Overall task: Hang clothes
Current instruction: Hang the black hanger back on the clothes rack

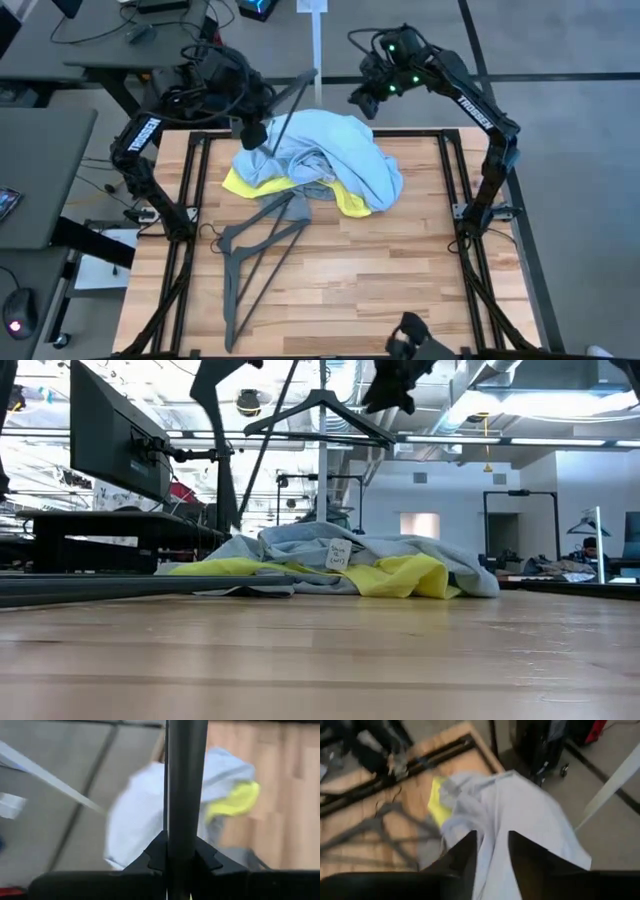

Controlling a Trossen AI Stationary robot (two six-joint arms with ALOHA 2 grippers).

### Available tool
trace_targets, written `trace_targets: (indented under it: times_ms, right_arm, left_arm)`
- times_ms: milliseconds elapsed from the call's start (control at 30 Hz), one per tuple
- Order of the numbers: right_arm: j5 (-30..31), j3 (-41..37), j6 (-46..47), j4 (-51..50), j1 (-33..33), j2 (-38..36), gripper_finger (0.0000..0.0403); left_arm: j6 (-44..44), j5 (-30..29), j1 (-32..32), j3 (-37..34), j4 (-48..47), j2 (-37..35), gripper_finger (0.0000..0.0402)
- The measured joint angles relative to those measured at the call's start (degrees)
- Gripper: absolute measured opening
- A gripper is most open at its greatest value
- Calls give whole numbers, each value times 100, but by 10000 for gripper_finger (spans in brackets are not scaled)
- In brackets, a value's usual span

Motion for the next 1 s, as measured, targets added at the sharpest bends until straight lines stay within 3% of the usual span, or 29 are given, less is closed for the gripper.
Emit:
trace_targets:
  times_ms: [167, 300, 600, 800, 1000]
  right_arm:
    - [19, 2, 36, 988, -55, -45, 216]
    - [8, 98, -5, 1246, 15, -68, 242]
    - [-559, 25, -424, 983, 609, 72, 228]
    - [-601, -55, -1090, 661, 1046, 447, 217]
    - [-599, -56, -1120, 638, 1201, 821, 209]
  left_arm:
    - [211, 550, 386, -622, -365, -7, 23]
    - [395, 829, 541, -1311, -269, 6, 23]
    - [517, 1152, 544, -2468, 61, 4, 23]
    - [526, 1333, 542, -2595, 306, 2, 23]
    - [549, 1333, 542, -2600, 293, 2, 23]
